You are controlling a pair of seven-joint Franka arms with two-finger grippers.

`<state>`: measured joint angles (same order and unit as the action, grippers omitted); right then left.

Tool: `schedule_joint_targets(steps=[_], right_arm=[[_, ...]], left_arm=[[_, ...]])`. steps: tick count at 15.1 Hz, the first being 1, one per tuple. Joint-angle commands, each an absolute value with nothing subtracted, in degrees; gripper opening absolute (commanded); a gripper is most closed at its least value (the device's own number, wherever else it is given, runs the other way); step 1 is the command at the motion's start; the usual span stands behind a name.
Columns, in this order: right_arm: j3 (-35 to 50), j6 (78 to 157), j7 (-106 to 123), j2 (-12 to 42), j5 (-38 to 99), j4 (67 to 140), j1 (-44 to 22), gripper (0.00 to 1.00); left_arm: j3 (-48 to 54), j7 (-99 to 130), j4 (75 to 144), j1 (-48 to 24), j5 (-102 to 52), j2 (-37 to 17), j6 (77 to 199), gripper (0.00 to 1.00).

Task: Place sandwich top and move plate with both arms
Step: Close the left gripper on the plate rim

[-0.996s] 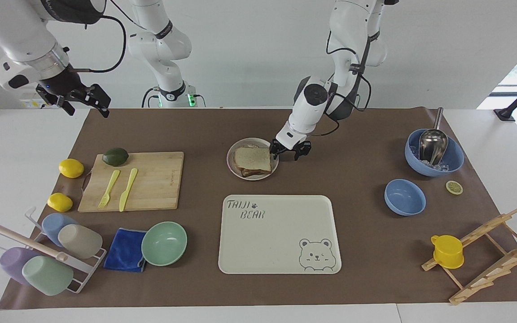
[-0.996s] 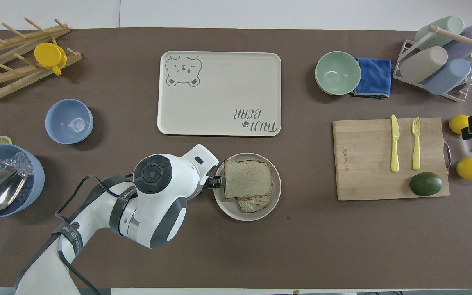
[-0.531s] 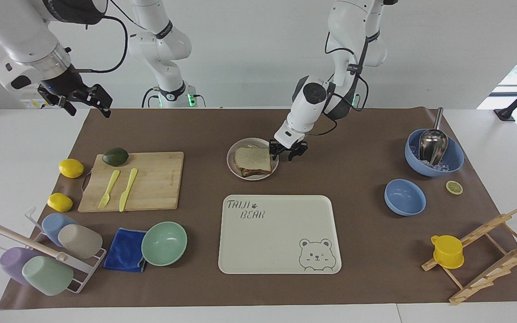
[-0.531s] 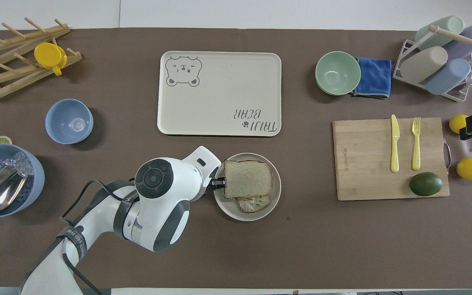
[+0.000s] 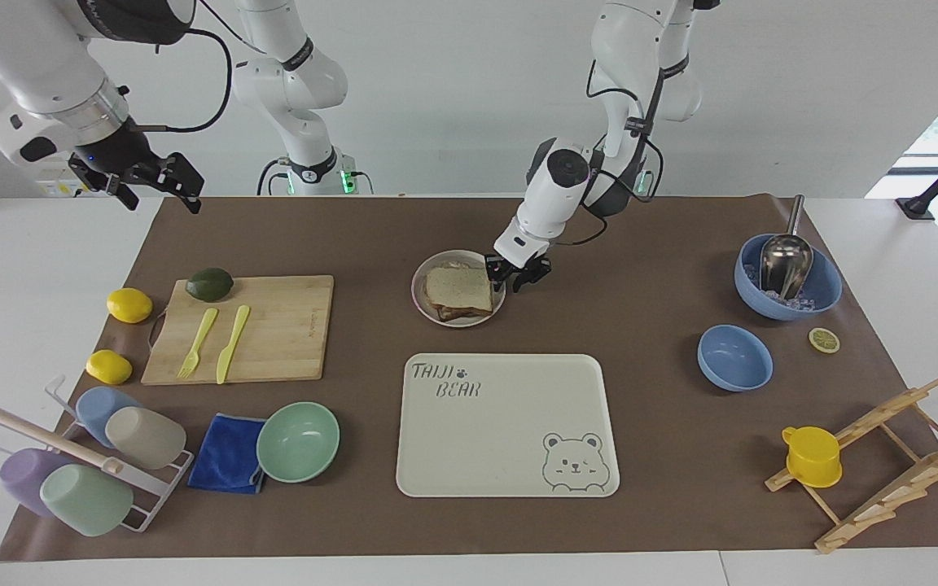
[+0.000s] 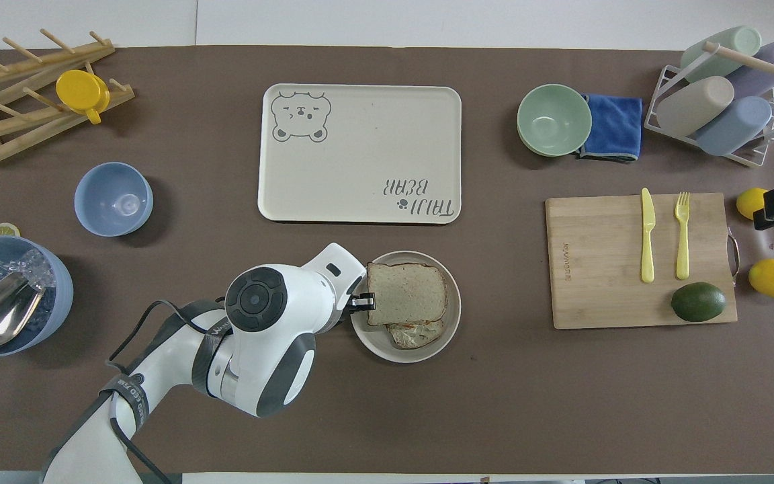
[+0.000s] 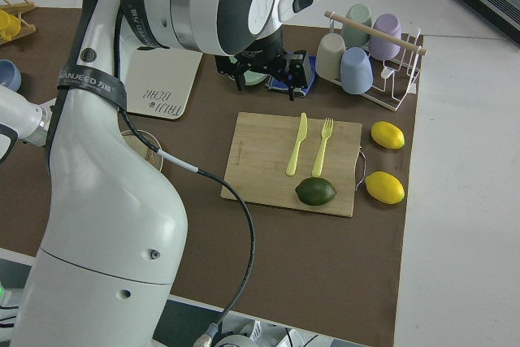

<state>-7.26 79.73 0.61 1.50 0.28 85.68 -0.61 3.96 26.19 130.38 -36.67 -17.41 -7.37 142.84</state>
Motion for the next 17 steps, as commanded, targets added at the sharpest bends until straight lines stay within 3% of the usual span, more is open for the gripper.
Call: schedule_joint_targets(steps=[1,3,5,6,14,17], right_arm=[[-7.21,79.72,1.67,0.88,0.62,86.48,-0.44,1.00],[-7.21,79.72,1.67,0.88,0.62,86.48,-0.44,1.00],[-7.21,79.72,1.67,0.88,0.62,86.48,-0.35,1.00],[-7.21,79.72,1.67,0.88,0.62,86.48,-0.44,1.00],[-7.21,79.72,1.67,0.88,0.62,86.48,-0.44,1.00],[-7.21,79.72,1.67,0.88,0.62,86.48,-0.44,1.00]], left_arm=[[3.16,26.37,131.57,-38.14,-19.33,-7.47,145.19,0.30],[3.16,26.46,131.66,-38.85,-20.12,-7.56,146.25,0.24],[3.16,26.46,131.66,-38.76,-20.21,-7.56,146.16,0.12],[3.16,26.46,131.66,-38.76,-20.21,-7.56,146.08,0.01],[3.16,26.37,129.99,-35.16,-20.48,-6.68,140.28,0.00],[2.73,26.28,125.09,-33.93,-20.48,-5.02,132.22,0.00]])
